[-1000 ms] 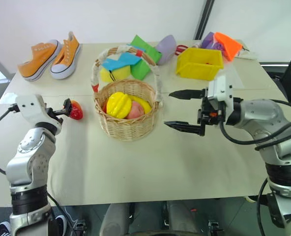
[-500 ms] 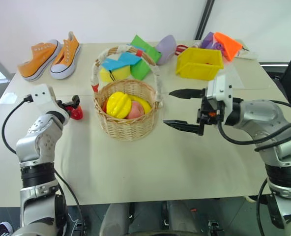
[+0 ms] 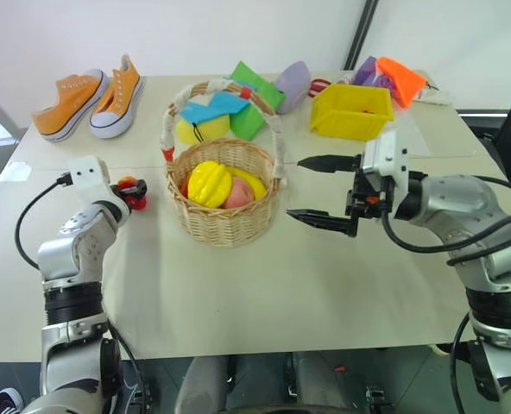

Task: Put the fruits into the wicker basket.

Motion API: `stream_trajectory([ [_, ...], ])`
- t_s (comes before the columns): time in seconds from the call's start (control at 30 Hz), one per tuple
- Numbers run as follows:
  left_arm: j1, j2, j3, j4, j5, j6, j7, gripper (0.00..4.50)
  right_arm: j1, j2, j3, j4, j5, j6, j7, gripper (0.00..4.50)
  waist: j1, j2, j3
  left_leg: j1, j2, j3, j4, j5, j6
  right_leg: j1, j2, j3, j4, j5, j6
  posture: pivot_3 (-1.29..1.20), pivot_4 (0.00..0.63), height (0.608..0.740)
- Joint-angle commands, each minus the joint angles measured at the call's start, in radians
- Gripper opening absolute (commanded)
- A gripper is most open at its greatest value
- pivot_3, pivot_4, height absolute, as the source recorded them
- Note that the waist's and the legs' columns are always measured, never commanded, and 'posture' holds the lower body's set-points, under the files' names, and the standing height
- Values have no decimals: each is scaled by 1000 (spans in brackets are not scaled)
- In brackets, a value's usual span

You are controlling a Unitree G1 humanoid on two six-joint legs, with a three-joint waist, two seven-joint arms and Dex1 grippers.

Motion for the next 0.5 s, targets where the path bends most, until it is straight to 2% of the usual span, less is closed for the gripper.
stream_trajectory([
  [0.03, -1, 5, 11, -28, 23, 4, 13, 2743, -19, -3, -24, -34, 9, -6, -3, 4500, 0, 0, 0, 0, 0, 0, 0, 0, 0, 0, 0, 0, 0, 0, 0, 0, 150, 740],
  [0.17, 1, 13, 25, -31, 41, -16, 27, 2743, -20, -3, -26, -32, 9, -7, -4, 4500, -1, 0, 0, 0, 0, 0, 0, 0, 0, 0, 0, 0, 0, 0, 0, 0, 150, 740],
  [0.27, 36, 42, 46, -134, 33, 1, 12, 2743, -16, -6, -29, -34, 8, -9, -5, 4500, -3, 0, 0, 0, 0, 0, 0, 0, 0, 0, 0, 0, 0, 0, 0, 0, 150, 740],
  [0.43, 186, 194, 119, -432, -108, 156, -163, 2743, -11, -14, -52, -24, 17, -8, -2, 4500, -8, 0, 0, -1, 1, 0, -1, 0, -1, -2, 0, 0, 0, 0, 0, 0, 150, 740],
  [0.5, 262, 261, 227, -535, -253, 156, -330, 2743, -8, 3, -67, 5, 0, -36, -21, 4500, -9, 0, 0, -1, 1, 0, -1, 0, -1, -2, 0, 0, 0, 0, 0, 0, 150, 740],
])
